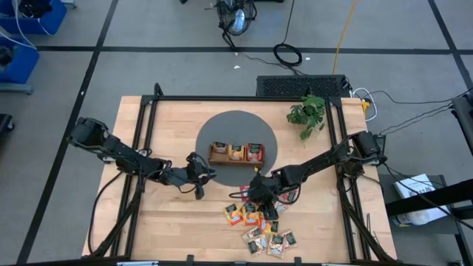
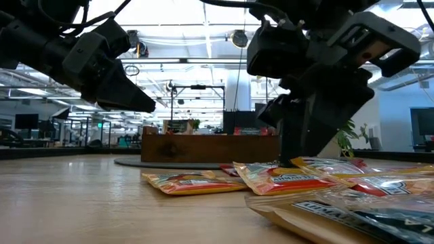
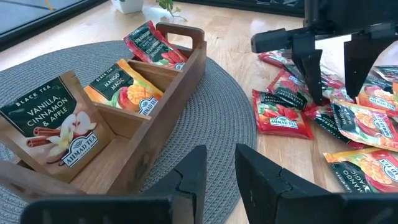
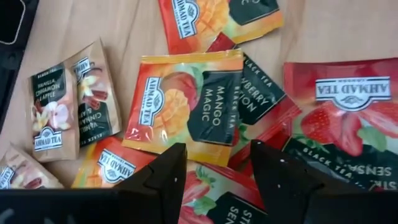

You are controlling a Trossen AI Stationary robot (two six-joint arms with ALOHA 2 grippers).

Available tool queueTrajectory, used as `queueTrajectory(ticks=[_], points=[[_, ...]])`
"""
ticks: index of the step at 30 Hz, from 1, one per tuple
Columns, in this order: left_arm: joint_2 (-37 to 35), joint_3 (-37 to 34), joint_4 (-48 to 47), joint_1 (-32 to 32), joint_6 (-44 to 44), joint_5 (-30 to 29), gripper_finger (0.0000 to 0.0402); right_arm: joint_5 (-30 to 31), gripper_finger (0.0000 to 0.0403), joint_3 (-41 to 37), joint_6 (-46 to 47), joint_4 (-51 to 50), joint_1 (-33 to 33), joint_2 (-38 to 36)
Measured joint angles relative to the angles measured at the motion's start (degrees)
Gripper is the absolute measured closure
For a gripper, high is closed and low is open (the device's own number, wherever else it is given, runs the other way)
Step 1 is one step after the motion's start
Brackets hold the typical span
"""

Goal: Pick & Place Tea
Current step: Put the yellow tea bag into the middle section of the wooden organizer

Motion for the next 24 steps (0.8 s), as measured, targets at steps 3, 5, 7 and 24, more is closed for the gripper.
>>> queueTrajectory(ticks=[3, 5, 7, 24], points=[[0.0, 0.0, 0.0, 0.0, -0.4, 0.0, 0.0314, -1.1, 0.0236, 0.0, -0.1, 0.0, 0.0, 0.0], [0.0, 0.0, 0.0, 0.0, -0.4, 0.0, 0.0314, -1.3, 0.0236, 0.0, -0.3, 0.4, 0.0, 0.0], [0.0, 0.0, 0.0, 0.0, -0.5, 0.0, 0.0314, -1.3, 0.0236, 0.0, -0.3, 0.4, 0.0, 0.0], [0.0, 0.0, -0.2, 0.0, -0.9, 0.0, 0.0314, -6.0, 0.0274, 0.2, -0.8, 4.5, -0.3, 4.4]])
